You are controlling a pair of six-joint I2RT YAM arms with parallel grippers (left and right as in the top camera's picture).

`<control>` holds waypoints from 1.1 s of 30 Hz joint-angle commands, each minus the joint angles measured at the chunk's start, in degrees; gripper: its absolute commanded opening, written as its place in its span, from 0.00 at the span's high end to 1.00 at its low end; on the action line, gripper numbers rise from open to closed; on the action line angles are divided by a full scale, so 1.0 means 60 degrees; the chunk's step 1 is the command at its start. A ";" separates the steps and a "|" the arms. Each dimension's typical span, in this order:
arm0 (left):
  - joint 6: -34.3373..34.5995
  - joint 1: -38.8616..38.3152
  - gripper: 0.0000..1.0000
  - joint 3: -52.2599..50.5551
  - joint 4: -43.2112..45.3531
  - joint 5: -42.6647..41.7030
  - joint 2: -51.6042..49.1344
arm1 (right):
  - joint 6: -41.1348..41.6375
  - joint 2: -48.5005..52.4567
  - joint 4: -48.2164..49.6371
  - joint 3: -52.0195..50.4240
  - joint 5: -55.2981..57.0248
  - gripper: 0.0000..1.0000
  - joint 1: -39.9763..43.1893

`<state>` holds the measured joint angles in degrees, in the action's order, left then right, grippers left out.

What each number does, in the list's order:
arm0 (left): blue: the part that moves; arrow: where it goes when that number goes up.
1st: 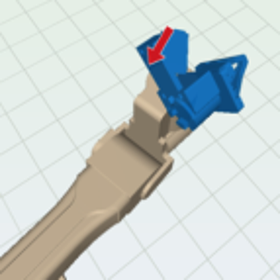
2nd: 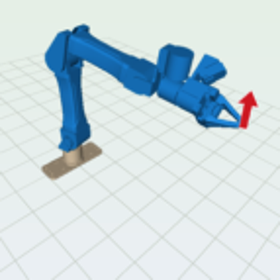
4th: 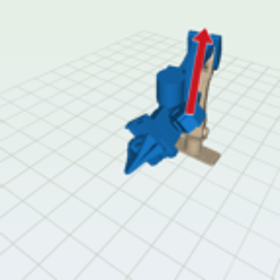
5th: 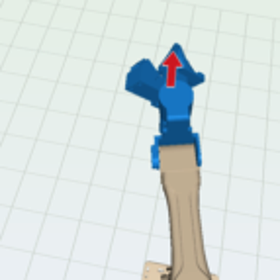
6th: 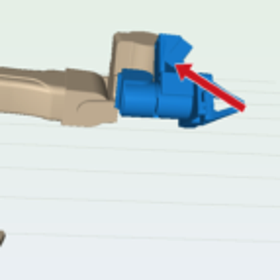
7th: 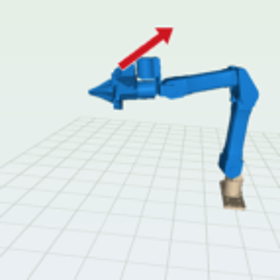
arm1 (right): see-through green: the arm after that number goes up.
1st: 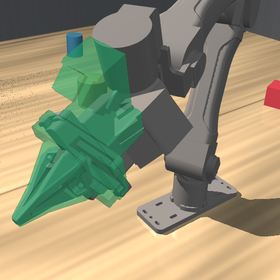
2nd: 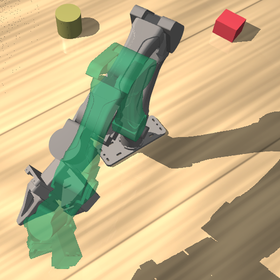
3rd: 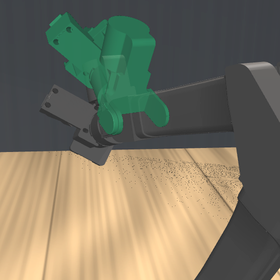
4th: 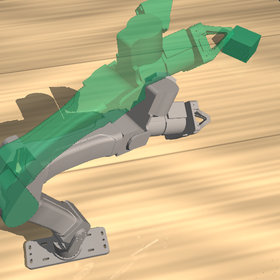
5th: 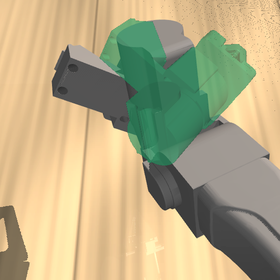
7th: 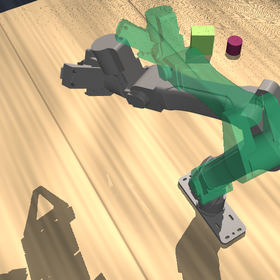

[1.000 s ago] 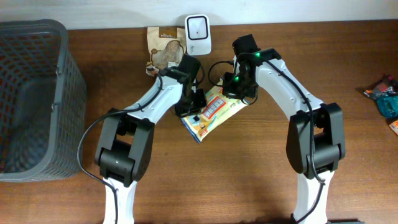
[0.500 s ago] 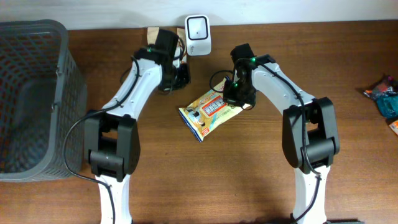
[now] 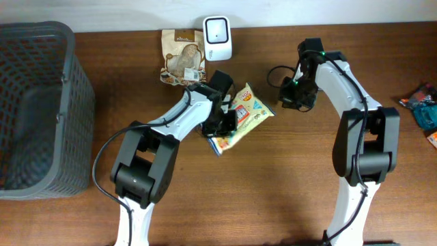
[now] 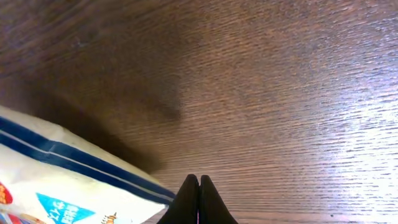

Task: Scan the item barcode

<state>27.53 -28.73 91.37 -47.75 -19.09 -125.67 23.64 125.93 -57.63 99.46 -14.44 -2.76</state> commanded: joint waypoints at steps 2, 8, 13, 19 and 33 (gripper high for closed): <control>-0.0390 0.0685 1.00 -0.0251 0.0361 0.2951 -0.0055 | -0.0149 -0.0426 -0.0095 0.0157 -0.0051 0.96 -0.0036; -0.1647 0.1195 1.00 0.0550 0.0288 0.3614 -0.0051 | -0.0153 -0.0426 -0.0109 0.0160 -0.0171 0.96 -0.0044; -0.1191 0.1177 1.00 0.2725 -0.1902 0.3034 -0.0051 | -0.0583 -0.0448 -0.0007 0.1035 -0.2386 0.96 -0.0186; -0.0226 0.1319 1.00 0.3140 -0.1898 0.3581 -0.0091 | 0.0648 -0.0146 0.0674 0.1013 -0.2135 0.96 -0.1694; -0.0200 0.1818 1.00 0.3056 -0.1887 0.3872 -0.1111 | 0.1581 0.0951 0.1009 0.0317 0.0765 0.96 -0.2772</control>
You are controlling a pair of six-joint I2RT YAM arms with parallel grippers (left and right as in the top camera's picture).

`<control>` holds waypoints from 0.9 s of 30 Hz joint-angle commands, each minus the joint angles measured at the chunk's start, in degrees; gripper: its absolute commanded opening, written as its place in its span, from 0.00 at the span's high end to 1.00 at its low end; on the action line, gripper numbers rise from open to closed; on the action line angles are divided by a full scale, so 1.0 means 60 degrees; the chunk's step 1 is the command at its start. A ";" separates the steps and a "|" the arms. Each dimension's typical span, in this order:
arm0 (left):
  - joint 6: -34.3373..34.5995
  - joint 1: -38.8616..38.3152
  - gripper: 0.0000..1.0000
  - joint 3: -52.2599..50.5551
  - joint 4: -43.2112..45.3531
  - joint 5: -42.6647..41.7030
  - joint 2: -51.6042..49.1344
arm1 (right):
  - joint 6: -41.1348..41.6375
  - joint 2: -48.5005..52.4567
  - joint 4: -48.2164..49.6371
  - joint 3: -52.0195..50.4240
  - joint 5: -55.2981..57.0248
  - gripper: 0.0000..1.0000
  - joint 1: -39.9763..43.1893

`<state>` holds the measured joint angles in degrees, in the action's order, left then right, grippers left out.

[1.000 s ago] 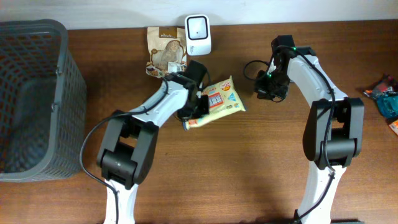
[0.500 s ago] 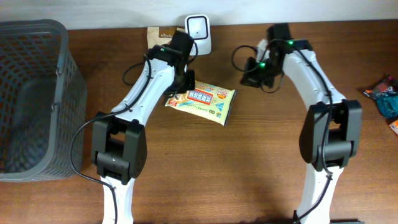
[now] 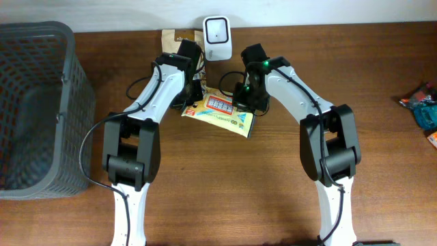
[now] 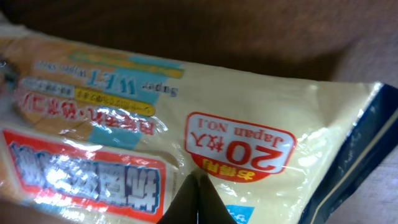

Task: Scan the item barcode

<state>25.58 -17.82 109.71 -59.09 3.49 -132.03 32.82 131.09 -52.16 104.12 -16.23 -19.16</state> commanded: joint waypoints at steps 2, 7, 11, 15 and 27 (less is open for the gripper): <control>0.0124 0.0000 1.00 0.0000 -0.0142 0.0062 -0.0069 | 0.0033 0.0091 0.0084 -0.0492 0.1592 0.96 0.0047; 0.0120 -0.0029 1.00 0.0062 -0.1027 -0.0160 -0.0066 | -0.0831 0.0087 0.0459 -0.0455 0.1519 0.96 0.0681; 0.0117 -0.0029 1.00 0.0521 -0.1413 -0.0295 -0.0062 | -0.1330 0.0069 0.0160 -0.0197 0.0943 0.96 0.0860; 0.0073 -0.0029 1.00 0.1424 -0.1956 -0.0678 -0.0062 | -0.1333 0.0015 -0.0739 0.0648 0.0863 0.96 0.0823; -0.0841 -0.0637 1.00 0.1545 -0.0841 -0.2455 -0.1282 | -0.2073 0.0095 -0.0408 -0.0317 -0.0597 0.96 0.0816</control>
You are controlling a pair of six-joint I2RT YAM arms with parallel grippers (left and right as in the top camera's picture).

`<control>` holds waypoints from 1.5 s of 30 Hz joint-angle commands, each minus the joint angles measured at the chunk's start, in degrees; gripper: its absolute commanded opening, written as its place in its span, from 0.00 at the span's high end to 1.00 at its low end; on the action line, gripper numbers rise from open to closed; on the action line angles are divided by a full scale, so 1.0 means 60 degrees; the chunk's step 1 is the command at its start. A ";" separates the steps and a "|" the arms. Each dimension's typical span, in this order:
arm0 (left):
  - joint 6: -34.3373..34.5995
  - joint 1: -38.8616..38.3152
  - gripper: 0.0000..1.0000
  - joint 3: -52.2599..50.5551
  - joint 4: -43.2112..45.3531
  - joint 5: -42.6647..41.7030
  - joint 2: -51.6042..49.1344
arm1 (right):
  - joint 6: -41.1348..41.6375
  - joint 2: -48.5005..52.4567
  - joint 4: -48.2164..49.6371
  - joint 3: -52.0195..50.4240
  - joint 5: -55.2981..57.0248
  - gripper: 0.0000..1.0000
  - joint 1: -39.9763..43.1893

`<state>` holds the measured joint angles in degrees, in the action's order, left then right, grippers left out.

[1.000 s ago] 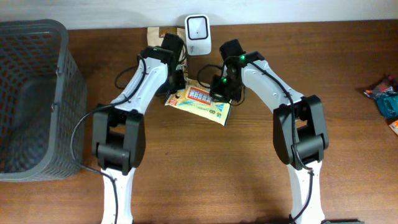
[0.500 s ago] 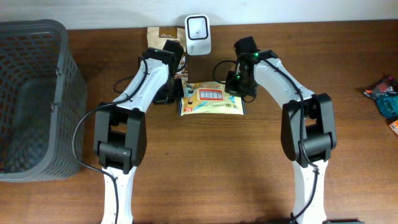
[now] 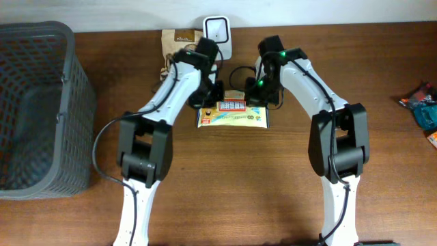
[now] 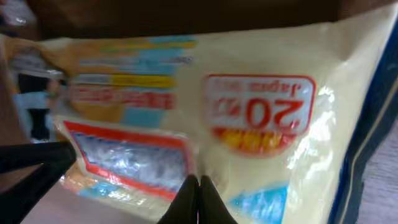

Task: Scan the item barcode

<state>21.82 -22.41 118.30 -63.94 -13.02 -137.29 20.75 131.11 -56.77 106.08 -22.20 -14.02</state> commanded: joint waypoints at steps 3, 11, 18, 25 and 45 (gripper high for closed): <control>0.0240 0.0157 1.00 0.0106 -0.0583 0.2761 -0.0437 | -0.0069 0.0055 0.0426 -0.0907 0.1566 0.96 -0.0011; 0.0288 0.0557 1.00 0.2200 -0.2386 0.3249 0.0178 | -0.0514 -0.0386 -0.2000 0.1752 0.1563 0.46 0.0510; 0.0288 0.1228 0.01 0.1883 -0.2528 0.3217 0.0208 | -0.1202 -0.0339 -0.1974 0.0659 0.1443 0.01 0.0801; 0.0288 0.1264 0.01 0.1359 -0.2419 0.3213 0.0208 | -0.1133 -0.0120 0.0754 -0.1045 -0.0273 0.01 0.0688; 0.0288 0.1264 0.01 0.1359 -0.2062 0.3064 0.0208 | -0.1355 -0.2182 -0.1632 0.1920 0.4073 0.96 0.0831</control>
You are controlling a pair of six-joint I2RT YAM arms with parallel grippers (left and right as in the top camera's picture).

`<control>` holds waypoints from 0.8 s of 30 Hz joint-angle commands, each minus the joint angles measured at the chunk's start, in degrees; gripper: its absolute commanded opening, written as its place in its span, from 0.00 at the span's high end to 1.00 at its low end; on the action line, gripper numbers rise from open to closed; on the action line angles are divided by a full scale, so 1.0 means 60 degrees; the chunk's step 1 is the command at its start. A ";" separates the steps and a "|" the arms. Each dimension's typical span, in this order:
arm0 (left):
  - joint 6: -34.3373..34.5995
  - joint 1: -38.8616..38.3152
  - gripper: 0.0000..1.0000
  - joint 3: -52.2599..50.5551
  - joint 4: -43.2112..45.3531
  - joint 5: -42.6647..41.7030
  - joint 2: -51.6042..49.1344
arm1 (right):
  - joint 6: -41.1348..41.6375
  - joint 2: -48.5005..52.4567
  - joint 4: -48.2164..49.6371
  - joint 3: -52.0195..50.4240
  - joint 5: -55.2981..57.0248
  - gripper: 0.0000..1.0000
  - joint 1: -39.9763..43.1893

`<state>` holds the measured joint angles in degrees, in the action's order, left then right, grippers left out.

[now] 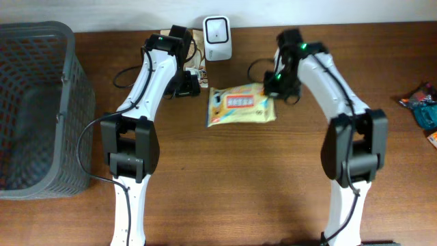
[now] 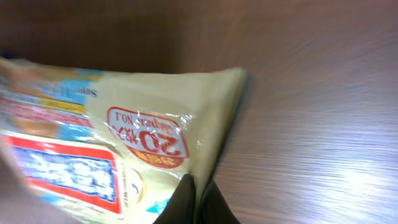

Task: Scan the item barcode

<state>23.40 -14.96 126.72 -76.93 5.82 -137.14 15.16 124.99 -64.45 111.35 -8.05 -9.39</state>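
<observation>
A yellow wet-wipes pack [image 1: 240, 104] with a red-framed label lies face up in front of the white scanner [image 1: 217, 29]. My right gripper [image 1: 275, 91] is at the pack's right end. In the right wrist view the pack [image 2: 124, 143] fills the left side, and the right gripper [image 2: 200, 188] is shut with the pack's edge pinched between its black fingers [image 2: 185, 199]. My left gripper [image 1: 189, 86] is apart from the pack, to its left, and whether it is open cannot be told.
A brown snack bag [image 1: 198, 65] lies behind the left arm, beside the scanner. A dark mesh basket [image 1: 34, 102] stands at the table's left end. Small coloured packets [image 1: 422, 104] lie at the right edge.
The left gripper has come off the pack's left end and now sits further left by the snack bag. The pack has shifted a little to the right, with the right gripper still pinching its right end.
The left gripper was at the pack in mid-table, with the right gripper shut and apart from it. Then both grippers were at the pack, nearer the scanner. Then the pack was between them right below the scanner. Now only the right one holds it.
</observation>
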 commanded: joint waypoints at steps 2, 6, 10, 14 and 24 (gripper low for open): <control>0.0025 0.0022 0.01 -0.0044 0.0127 -0.0076 0.0182 | -0.0495 -0.1541 -0.1268 0.1785 0.3034 0.96 0.0058; 0.0025 0.0022 0.01 -0.0044 0.0211 -0.0073 0.0178 | -0.0484 -0.1606 -0.2364 0.1818 0.5191 0.96 0.0058; 0.0025 0.0022 0.01 -0.0044 0.0284 -0.0076 0.0182 | -0.0448 -0.1406 -0.2590 0.1610 0.5100 0.96 -0.0106; 0.0025 0.0022 0.01 -0.0044 0.0310 -0.0076 0.0182 | -0.0124 -0.0922 -0.2324 0.1504 0.4703 0.96 -0.1151; 0.0018 0.0233 0.01 -0.0044 -0.0033 -0.0066 0.0182 | 0.1519 -0.0674 -0.0681 0.1501 0.1217 0.48 -0.3034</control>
<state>23.40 -14.90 126.72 -76.01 5.82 -137.14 20.78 119.61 -68.88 120.51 6.31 -27.53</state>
